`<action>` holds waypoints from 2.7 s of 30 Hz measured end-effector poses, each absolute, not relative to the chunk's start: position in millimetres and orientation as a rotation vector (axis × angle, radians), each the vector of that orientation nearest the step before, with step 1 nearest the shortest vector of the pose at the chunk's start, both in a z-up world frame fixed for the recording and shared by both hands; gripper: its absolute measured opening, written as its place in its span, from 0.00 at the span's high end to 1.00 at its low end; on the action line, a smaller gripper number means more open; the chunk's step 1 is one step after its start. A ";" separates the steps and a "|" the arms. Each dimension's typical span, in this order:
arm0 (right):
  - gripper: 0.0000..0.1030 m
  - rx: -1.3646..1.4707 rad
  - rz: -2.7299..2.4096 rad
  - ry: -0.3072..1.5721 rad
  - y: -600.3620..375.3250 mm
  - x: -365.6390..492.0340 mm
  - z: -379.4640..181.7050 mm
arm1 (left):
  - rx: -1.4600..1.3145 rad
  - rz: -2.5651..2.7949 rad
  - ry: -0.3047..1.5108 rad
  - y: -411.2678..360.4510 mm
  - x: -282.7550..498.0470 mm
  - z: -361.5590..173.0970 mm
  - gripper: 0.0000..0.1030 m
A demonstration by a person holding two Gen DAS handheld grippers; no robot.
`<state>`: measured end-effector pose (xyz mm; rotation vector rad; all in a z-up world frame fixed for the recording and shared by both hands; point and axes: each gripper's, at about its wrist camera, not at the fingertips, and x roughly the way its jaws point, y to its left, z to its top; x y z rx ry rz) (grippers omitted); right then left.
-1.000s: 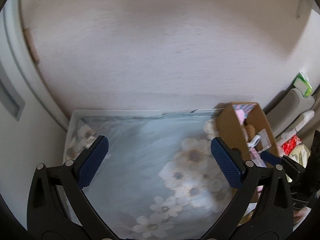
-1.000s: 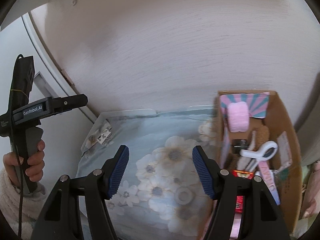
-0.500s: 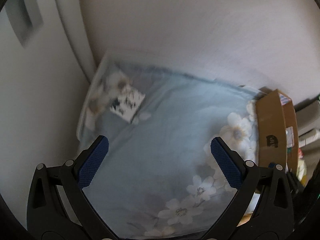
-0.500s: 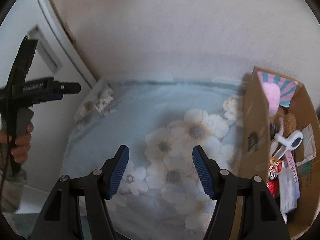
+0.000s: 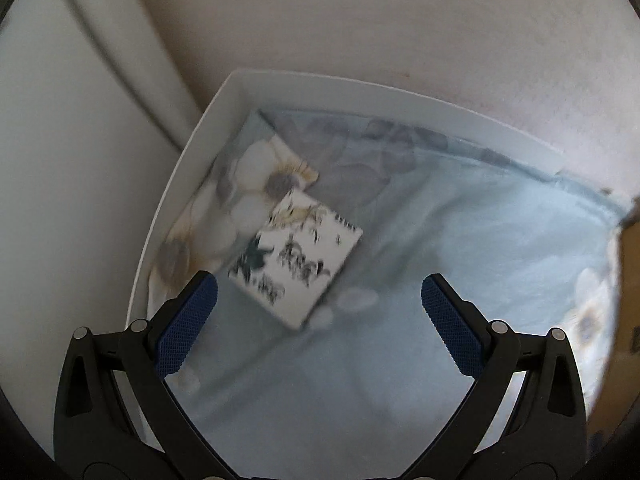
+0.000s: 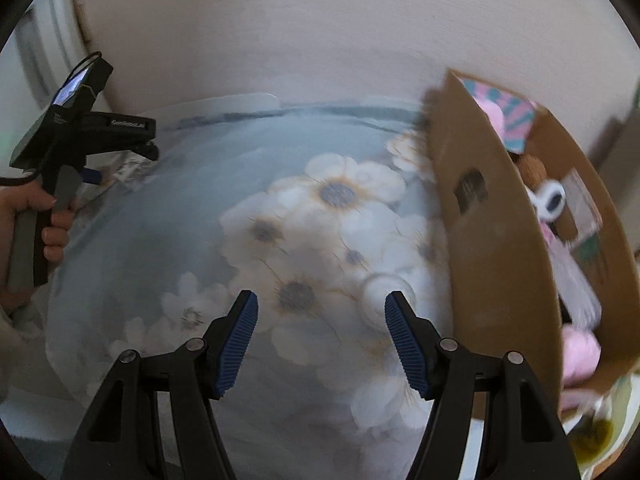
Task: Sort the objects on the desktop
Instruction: 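Move both grippers back over the bed toward the white card box and disc, then grasp the white printed card box with the left gripper while the right grasps the white disc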
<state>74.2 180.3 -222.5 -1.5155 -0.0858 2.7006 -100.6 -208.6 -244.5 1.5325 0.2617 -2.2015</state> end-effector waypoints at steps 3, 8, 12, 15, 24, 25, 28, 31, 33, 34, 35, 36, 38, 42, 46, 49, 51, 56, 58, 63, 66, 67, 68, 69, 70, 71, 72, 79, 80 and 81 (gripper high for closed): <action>0.40 -1.469 2.645 -0.085 185.4 71.8 -231.3 | 1.534 -2.237 0.163 -204.3 -101.4 -249.9 0.01; 0.40 -1.451 2.572 -0.019 196.0 64.4 -248.9 | 1.525 -2.298 0.083 -200.5 -96.6 -254.5 0.02; 0.40 -1.396 2.551 0.025 199.5 58.4 -256.1 | 1.506 -2.339 0.044 -198.0 -93.6 -256.4 0.02; 0.40 -1.377 2.520 0.078 202.7 54.2 -262.7 | 1.504 -2.352 0.033 -198.0 -92.7 -259.3 0.04; 0.40 -1.308 2.476 0.062 200.2 53.2 -267.3 | 1.474 -2.397 0.086 -202.4 -88.0 -260.6 0.07; 0.40 -1.301 2.474 0.075 201.1 53.4 -266.9 | 1.465 -2.404 0.089 -202.6 -87.0 -259.8 0.07; 0.40 -1.295 2.454 0.069 200.1 52.8 -268.7 | 1.464 -2.414 0.087 -202.0 -85.3 -261.1 0.09; 0.40 -1.292 2.454 0.113 203.5 52.3 -270.9 | 1.458 -2.431 0.105 -202.6 -81.8 -261.9 0.14; 0.40 -1.290 2.453 0.138 205.4 51.2 -271.2 | 1.449 -2.447 0.104 -201.0 -79.1 -260.9 0.18; 0.40 -1.291 2.454 0.135 204.7 50.4 -271.2 | 1.449 -2.460 0.115 -200.4 -77.9 -260.6 0.25; 0.40 -1.292 2.456 0.136 204.4 50.3 -271.3 | 1.445 -2.471 0.129 -199.5 -76.1 -259.9 0.27; 0.47 -1.290 2.460 0.133 204.5 50.0 -271.0 | 1.439 -2.470 0.122 -198.8 -75.2 -259.2 0.33; 0.64 -1.281 2.481 0.122 204.5 50.1 -269.3 | 1.435 -2.479 0.115 -196.7 -73.1 -257.6 0.40; 0.82 -1.287 2.498 0.111 204.6 47.2 -267.9 | 1.441 -2.501 0.105 -190.7 -69.5 -255.6 0.54; 0.87 -1.293 2.513 0.128 205.4 45.4 -267.0 | 1.431 -2.517 0.060 -180.2 -65.2 -251.0 0.57; 0.89 -1.296 2.533 0.115 202.5 45.3 -265.3 | 1.429 -2.525 0.089 -179.8 -61.3 -247.5 0.57; 0.90 -1.299 2.545 0.102 198.9 45.8 -264.4 | 1.426 -2.532 0.110 -179.9 -58.5 -243.9 0.57; 0.90 -1.302 2.588 0.067 188.2 46.5 -259.8 | 1.431 -2.556 0.137 -178.2 -52.2 -235.2 0.57; 0.90 -1.308 2.605 0.066 185.0 45.4 -259.6 | 1.436 -2.555 0.146 -177.8 -50.2 -234.2 0.57; 0.90 -1.344 2.602 0.091 183.4 42.1 -265.2 | 1.451 -2.551 0.165 -187.4 -49.7 -233.0 0.57; 0.89 -1.342 2.581 0.086 185.8 38.8 -266.4 | 1.478 -2.543 0.162 -185.2 -48.3 -237.0 0.55; 0.88 -1.335 2.577 0.082 187.1 36.7 -266.2 | 1.498 -2.539 0.162 -184.4 -48.8 -239.7 0.53; 0.82 -1.330 2.575 0.076 187.9 34.8 -265.8 | 1.512 -2.532 0.158 -183.8 -49.4 -241.9 0.46; 0.72 -1.323 2.569 0.066 188.8 32.7 -265.1 | 1.520 -2.524 0.152 -183.3 -49.7 -243.9 0.40; 0.66 -1.308 2.559 0.052 189.9 30.2 -263.8 | 1.525 -2.523 0.152 -182.8 -49.6 -245.4 0.38; 0.53 -1.290 2.556 0.040 190.8 29.1 -262.1 | 1.527 -2.525 0.157 -182.7 -49.2 -246.3 0.37; 0.46 -1.262 2.558 0.029 191.3 27.7 -259.6 | 1.531 -2.522 0.163 -182.7 -49.2 -247.5 0.37; 0.44 -1.235 2.593 0.019 195.6 14.3 -258.6 | 1.520 -2.534 0.172 -184.3 -49.4 -248.0 0.37; 0.44 -1.248 2.593 0.039 197.4 11.6 -261.0 | 1.518 -2.537 0.179 -185.2 -49.1 -247.6 0.37; 0.44 -1.263 2.587 0.053 199.6 9.5 -263.9 | 1.517 -2.538 0.186 -186.0 -48.8 -247.3 0.38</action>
